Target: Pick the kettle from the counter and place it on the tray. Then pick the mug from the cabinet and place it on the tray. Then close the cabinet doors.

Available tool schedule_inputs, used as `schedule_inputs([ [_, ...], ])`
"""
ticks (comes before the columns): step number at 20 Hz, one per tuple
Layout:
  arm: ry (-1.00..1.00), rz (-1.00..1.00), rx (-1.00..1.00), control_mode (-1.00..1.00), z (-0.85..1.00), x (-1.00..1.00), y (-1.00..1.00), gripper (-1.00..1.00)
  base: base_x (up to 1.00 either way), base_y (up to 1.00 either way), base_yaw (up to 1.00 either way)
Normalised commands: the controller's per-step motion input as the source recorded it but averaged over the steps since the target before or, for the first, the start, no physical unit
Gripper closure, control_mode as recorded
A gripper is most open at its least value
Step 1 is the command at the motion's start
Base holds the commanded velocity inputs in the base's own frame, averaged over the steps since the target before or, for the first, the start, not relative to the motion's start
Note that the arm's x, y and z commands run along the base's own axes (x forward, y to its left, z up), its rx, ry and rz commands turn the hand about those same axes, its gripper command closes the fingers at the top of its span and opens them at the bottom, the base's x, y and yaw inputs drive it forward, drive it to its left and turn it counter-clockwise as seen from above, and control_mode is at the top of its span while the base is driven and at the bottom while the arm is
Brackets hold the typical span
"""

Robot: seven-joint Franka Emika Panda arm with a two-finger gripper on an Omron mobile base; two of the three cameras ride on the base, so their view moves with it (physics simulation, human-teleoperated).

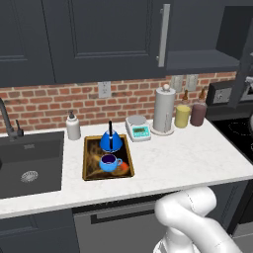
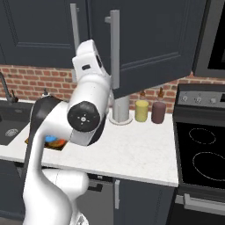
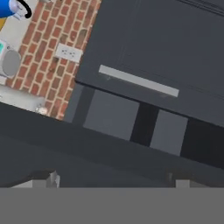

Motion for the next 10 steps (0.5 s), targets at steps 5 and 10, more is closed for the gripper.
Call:
schedule_inputs([
  [5, 0.00, 0.13, 0.00, -1.00, -0.01, 0.87, 0.32, -1.00, 0.00, 0.00, 0.00],
  [10, 0.00, 0.03, 0.00, -1.00, -0.02, 0.93, 0.09, -1.00, 0.00, 0.00, 0.00],
])
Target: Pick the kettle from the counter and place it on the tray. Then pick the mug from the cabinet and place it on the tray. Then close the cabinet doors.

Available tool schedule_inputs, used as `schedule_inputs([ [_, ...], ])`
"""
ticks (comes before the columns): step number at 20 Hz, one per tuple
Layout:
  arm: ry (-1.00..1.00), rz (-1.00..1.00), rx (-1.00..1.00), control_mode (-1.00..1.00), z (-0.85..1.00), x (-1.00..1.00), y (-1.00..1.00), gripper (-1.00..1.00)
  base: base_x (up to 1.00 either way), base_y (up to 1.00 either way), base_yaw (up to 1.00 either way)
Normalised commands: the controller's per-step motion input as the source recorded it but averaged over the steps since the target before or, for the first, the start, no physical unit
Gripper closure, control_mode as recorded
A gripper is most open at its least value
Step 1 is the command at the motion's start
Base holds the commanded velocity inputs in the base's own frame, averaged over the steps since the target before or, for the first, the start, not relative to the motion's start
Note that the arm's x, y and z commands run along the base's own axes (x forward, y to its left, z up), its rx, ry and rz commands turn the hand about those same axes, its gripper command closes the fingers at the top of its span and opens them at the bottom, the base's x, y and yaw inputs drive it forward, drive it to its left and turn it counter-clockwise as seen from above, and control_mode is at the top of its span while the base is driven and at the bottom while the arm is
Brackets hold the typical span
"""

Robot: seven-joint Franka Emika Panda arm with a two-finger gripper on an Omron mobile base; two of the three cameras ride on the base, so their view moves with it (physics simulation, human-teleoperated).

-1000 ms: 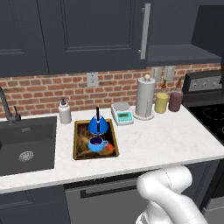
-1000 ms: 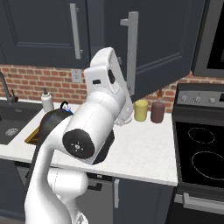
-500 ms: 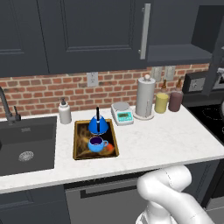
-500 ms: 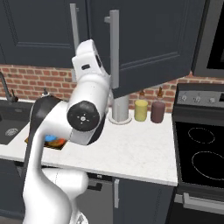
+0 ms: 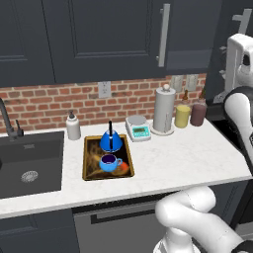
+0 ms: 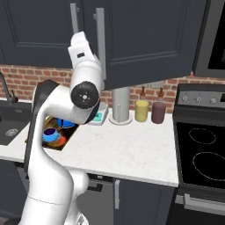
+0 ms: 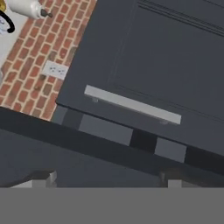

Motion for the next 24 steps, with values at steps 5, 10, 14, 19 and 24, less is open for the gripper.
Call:
schedule_inputs([
  [5, 0.00, 0.00, -0.02, -1.00, -0.05, 0.88, 0.03, -1.00, 0.00, 0.00, 0.00],
  [10, 0.02, 0.00, -0.11, -1.00, -0.11, 0.80, 0.04, -1.00, 0.00, 0.00, 0.00],
  [14, 0.09, 0.00, -0.11, -1.00, -0.08, 0.90, -0.01, -1.00, 0.00, 0.00, 0.00],
  [19, 0.12, 0.00, -0.14, -1.00, -0.08, 0.73, -0.17, -1.00, 0.00, 0.00, 0.00],
  [24, 0.11, 0.00, -0.14, -1.00, -0.12, 0.59, -0.20, -1.00, 0.00, 0.00, 0.00],
])
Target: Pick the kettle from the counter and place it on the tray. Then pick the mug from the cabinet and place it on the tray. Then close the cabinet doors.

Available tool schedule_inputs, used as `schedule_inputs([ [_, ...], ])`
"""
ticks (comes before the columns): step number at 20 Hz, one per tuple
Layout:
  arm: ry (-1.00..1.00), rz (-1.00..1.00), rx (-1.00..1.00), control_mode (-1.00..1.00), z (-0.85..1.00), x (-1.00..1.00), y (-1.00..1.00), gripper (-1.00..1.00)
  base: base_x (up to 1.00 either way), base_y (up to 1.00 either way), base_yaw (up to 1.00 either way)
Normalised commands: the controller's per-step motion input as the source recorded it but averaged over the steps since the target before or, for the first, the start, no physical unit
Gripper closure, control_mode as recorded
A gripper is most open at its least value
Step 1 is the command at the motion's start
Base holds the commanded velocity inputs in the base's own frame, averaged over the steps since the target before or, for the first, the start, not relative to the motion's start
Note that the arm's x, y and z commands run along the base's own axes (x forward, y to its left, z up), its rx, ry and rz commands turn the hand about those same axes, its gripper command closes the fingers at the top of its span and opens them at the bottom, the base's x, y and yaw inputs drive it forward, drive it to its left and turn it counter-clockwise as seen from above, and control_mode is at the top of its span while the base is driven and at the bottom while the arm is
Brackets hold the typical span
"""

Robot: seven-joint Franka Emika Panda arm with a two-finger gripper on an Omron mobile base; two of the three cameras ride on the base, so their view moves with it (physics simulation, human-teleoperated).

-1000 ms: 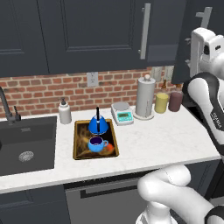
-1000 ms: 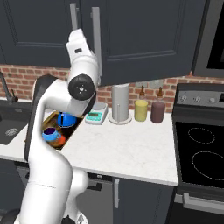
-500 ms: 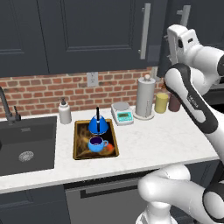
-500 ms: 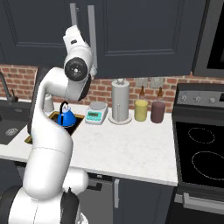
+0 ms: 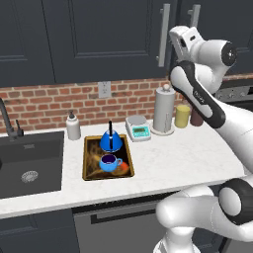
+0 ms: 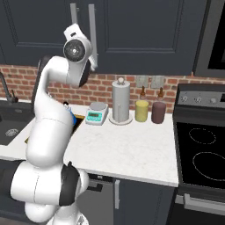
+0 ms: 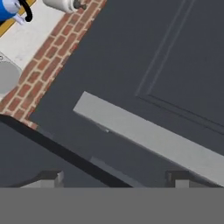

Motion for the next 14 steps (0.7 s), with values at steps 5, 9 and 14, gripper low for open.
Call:
schedule_inputs([
  [5, 0.05, 0.00, -0.10, -1.00, -0.14, 0.60, -0.21, -1.00, 0.00, 0.00, 0.00],
  [9, 0.04, 0.00, -0.09, -1.00, -0.15, 0.54, -0.25, -1.00, 0.00, 0.00, 0.00],
  [14, 0.03, 0.00, -0.12, -1.00, -0.26, 0.36, -0.27, -1.00, 0.00, 0.00, 0.00],
])
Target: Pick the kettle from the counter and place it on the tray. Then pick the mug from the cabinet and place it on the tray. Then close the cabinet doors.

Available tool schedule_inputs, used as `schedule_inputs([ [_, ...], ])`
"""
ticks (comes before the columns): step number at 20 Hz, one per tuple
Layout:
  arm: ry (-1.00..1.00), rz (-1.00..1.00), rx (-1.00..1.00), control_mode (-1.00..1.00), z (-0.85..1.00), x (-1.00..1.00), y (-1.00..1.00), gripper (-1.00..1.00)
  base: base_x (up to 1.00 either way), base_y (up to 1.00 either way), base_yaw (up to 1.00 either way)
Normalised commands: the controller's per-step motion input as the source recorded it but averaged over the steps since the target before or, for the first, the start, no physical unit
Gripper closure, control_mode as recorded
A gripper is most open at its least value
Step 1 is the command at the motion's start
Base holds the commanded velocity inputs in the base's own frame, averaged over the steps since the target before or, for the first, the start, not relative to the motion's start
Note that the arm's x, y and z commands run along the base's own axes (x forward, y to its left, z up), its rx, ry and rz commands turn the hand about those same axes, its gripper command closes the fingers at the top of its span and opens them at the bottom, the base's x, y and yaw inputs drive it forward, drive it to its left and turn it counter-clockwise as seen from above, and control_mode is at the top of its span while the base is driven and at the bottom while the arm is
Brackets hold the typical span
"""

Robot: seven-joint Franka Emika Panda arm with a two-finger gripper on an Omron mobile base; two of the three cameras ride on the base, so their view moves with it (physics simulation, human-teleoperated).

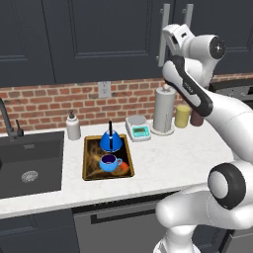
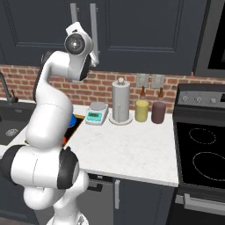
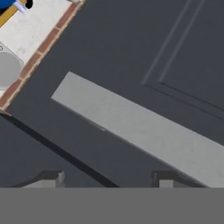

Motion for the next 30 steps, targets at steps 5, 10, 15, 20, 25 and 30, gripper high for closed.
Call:
schedule_inputs([
  [5, 0.08, 0.00, -0.13, -1.00, -0.27, 0.48, -0.27, -1.00, 0.00, 0.00, 0.00],
  [10, 0.17, 0.00, -0.13, -1.00, -0.28, 0.54, -0.26, -1.00, 0.00, 0.00, 0.00],
  [15, 0.18, 0.00, -0.12, -1.00, -0.31, 0.61, -0.24, -1.00, 0.00, 0.00, 0.00],
  [20, 0.15, 0.00, -0.06, -1.00, -0.38, 0.71, -0.16, -1.00, 0.00, 0.00, 0.00],
  [25, 0.11, 0.00, -0.06, -1.00, -0.42, 0.72, -0.15, -1.00, 0.00, 0.00, 0.00],
  [30, 0.11, 0.00, -0.07, -1.00, -0.46, 0.77, -0.13, -1.00, 0.00, 0.00, 0.00],
])
